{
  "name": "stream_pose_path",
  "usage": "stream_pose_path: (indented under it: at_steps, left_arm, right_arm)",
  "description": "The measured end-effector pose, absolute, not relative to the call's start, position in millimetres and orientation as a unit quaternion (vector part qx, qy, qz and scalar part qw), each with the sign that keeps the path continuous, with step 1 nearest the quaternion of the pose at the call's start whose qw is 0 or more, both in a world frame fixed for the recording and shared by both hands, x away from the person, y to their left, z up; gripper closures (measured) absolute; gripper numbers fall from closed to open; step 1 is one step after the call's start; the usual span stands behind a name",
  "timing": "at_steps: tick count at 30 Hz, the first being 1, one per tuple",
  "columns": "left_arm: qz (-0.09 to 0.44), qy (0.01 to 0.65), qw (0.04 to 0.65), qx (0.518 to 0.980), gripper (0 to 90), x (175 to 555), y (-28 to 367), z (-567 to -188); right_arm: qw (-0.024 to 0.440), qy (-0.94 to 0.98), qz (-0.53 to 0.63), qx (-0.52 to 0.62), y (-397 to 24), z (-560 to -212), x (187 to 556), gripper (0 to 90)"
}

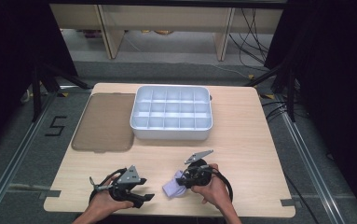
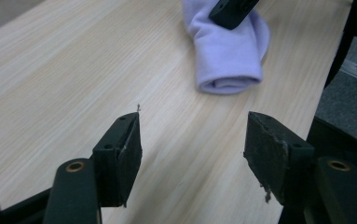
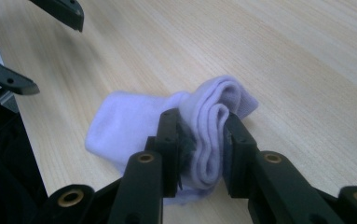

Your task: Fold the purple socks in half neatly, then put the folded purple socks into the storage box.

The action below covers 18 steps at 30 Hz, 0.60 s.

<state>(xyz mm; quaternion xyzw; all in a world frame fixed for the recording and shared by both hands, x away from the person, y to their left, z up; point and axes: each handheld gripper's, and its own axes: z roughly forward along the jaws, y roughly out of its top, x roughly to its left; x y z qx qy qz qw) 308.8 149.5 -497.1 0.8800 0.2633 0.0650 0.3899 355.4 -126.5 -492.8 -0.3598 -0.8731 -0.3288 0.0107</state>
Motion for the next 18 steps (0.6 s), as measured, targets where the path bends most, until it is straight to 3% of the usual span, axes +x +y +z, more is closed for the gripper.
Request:
stream_pose_path:
  at_steps: [7,10,18]
  left_arm:
    - [0.091,0.281,0.370,0.881,31.9,305.1,160.5,-504.2]
    - [0.102,0.293,0.359,0.880,25.9,304.9,163.5,-506.4]
    - [0.116,0.296,0.361,0.876,23.6,309.0,165.9,-506.7]
  right_arm:
    - [-0.010,-0.878,-0.326,-0.349,-123.8,-488.9,351.2,72.8]
    - [-0.017,-0.878,-0.333,-0.344,-122.6,-488.1,349.8,72.9]
    - [-0.031,-0.882,-0.336,-0.329,-121.5,-470.8,341.1,73.1]
